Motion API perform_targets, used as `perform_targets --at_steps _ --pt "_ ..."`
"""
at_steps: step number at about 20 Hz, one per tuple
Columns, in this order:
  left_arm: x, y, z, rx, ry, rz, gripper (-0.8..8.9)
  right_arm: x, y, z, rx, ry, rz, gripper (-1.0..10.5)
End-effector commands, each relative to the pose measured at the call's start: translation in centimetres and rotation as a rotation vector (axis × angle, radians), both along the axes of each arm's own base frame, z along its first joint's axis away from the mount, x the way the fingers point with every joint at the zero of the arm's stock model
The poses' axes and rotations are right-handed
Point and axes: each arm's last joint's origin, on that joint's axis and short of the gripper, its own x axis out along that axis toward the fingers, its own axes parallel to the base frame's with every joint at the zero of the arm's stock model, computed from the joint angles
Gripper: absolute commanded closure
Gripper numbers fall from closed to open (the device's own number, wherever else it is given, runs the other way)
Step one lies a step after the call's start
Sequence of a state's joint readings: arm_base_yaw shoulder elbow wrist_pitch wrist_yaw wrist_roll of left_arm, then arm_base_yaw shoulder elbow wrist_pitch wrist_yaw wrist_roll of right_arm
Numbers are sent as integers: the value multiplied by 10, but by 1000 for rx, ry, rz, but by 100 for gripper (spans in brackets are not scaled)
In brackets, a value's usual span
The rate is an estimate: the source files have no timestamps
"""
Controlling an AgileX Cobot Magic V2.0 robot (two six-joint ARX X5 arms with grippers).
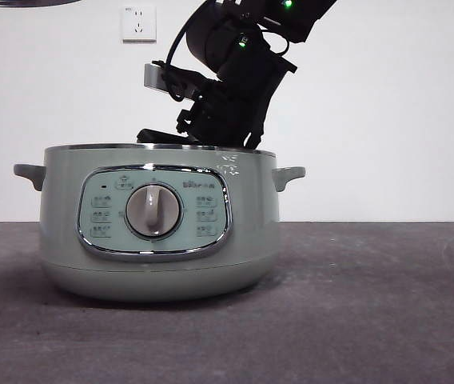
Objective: Pick up the egg,open the lid,put the egg in the pot,close the lid
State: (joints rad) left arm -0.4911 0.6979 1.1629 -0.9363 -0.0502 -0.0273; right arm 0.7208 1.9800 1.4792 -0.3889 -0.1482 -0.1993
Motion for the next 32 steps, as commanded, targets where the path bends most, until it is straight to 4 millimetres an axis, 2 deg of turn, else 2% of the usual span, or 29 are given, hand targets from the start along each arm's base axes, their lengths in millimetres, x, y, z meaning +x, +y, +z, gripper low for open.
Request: perform_targets --at_steps 1,5,9,12,14,17,20,24,28,32 --pt "0 0 6 -33 -50 3 822 -2 0 10 25 -11 -23 437" --pt "6 -3 4 -20 -33 0 822 -12 -15 53 12 -117 -95 437" --pt "24 -13 1 -1 -6 -8 822 -39 -50 117 -30 -286 -260 438" --pt "47 -26 -2 1 -3 -43 822 -72 -85 170 19 -396 -389 439" --pt "65 -37 -6 0 7 -69 822 -96 -109 202 97 -452 -415 442" --pt "95 -54 -16 -9 23 -100 822 -136 -142 236 200 -529 -432 442" --pt "125 -71 -29 -12 30 -113 822 -171 -172 255 279 -545 -455 442" --pt "158 -88 -51 0 53 -115 822 -204 -200 264 303 -560 -460 442" --pt "179 -101 -69 -6 70 -136 822 -224 -217 267 322 -575 -462 442" --pt "192 -108 -85 10 104 -135 822 -232 -224 267 317 -572 -461 442"
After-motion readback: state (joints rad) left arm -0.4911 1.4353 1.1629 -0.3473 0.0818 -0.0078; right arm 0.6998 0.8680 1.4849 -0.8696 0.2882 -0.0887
